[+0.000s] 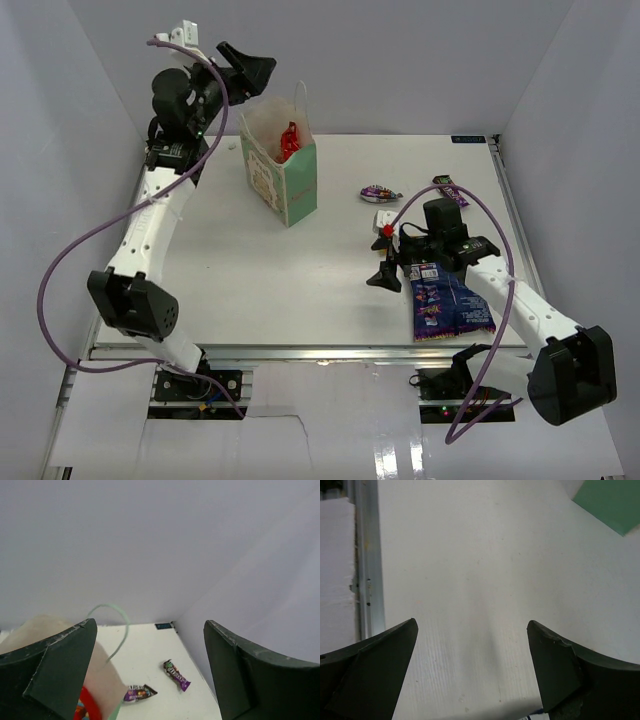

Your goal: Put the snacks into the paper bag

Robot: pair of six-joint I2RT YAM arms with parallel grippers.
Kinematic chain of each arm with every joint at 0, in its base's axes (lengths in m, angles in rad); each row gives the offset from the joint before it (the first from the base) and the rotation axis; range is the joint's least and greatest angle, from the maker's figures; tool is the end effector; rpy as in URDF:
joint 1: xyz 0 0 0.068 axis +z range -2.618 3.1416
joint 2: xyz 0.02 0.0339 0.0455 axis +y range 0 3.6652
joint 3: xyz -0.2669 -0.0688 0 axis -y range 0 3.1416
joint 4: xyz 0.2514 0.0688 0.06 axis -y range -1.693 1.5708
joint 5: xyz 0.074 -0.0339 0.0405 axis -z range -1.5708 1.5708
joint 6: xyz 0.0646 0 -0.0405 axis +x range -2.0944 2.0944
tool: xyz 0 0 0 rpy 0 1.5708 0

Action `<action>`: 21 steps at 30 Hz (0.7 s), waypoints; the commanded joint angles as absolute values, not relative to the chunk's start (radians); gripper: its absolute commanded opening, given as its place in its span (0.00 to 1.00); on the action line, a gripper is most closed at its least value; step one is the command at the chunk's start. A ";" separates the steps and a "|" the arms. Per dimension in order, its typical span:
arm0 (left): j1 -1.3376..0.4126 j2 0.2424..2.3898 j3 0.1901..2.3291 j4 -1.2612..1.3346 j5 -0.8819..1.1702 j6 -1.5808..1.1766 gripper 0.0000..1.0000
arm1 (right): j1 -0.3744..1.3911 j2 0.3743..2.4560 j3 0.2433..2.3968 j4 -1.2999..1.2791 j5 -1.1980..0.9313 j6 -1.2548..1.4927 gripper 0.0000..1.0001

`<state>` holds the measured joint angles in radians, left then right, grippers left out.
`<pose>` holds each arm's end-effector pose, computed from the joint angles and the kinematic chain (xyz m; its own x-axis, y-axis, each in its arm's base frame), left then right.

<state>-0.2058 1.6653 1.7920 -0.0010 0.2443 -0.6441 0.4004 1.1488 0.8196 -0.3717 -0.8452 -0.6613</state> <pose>0.4105 -0.1017 0.4876 -0.1620 -0.5614 -0.8115 0.4201 0.7049 -0.5715 0.2181 0.1448 0.2571 0.0135 -0.4368 -0.8994 -0.9844 0.1520 -0.0886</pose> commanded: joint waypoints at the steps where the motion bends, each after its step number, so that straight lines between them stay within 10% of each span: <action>1: -0.201 1.504 1.779 0.144 0.379 -0.568 0.98 | 0.397 1.160 0.808 -0.330 -0.648 -0.696 0.96; 11: -0.202 0.939 1.045 0.135 0.598 -0.427 0.98 | 0.344 1.141 0.850 -0.469 -0.273 -0.890 0.97; 21: -0.209 0.543 0.617 -0.058 0.515 -0.302 0.98 | 0.226 1.235 0.818 -0.468 0.120 -0.419 0.98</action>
<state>-0.2050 0.6327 0.6666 -0.0208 0.5320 -0.3519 0.2485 1.2678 0.8513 -0.4477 0.0170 -0.5598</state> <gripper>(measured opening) 0.979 0.982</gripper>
